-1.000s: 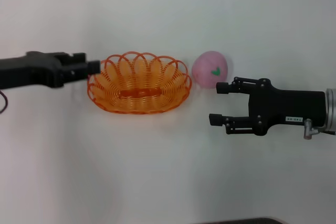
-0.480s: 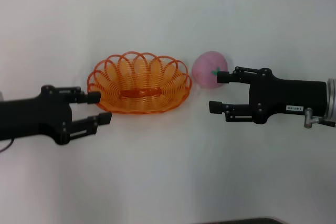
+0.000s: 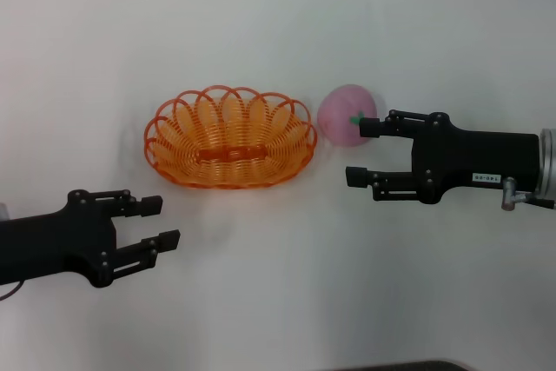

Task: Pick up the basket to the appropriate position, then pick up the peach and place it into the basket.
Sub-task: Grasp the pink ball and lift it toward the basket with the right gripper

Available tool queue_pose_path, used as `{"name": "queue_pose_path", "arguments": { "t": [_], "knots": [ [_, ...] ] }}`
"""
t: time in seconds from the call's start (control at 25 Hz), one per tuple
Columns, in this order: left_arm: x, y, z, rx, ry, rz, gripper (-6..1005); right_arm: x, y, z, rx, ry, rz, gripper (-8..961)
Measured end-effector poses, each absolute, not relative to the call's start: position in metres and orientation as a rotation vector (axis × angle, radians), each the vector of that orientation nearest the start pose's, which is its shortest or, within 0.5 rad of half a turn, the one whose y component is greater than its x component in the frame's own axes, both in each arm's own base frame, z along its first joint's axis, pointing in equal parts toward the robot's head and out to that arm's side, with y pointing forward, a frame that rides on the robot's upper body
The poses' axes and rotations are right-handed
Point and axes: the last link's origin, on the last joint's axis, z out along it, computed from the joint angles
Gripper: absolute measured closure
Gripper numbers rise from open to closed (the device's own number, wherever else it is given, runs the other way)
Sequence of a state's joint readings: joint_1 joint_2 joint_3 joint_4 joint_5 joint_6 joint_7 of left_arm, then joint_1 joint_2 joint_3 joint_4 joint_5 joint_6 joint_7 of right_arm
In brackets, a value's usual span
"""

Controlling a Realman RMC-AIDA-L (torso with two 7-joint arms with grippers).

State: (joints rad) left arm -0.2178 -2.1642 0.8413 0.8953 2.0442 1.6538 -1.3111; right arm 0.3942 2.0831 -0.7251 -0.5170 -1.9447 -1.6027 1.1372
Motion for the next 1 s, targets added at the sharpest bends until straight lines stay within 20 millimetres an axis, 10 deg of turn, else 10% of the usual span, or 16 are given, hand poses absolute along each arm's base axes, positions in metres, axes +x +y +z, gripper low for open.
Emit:
{"name": "queue_pose_path", "arguments": {
  "t": [0.56,1.0],
  "knots": [
    [-0.310,0.238,-0.018,-2.785,-0.655,-0.535,486,0.299,0.269,-0.029,-2.727,0.630,0.783,127],
    [-0.311,0.232,-0.018,-2.798,-0.610,-0.542,487,0.294,0.296,0.002,-2.678,1.214,0.727,127]
  ]
}}
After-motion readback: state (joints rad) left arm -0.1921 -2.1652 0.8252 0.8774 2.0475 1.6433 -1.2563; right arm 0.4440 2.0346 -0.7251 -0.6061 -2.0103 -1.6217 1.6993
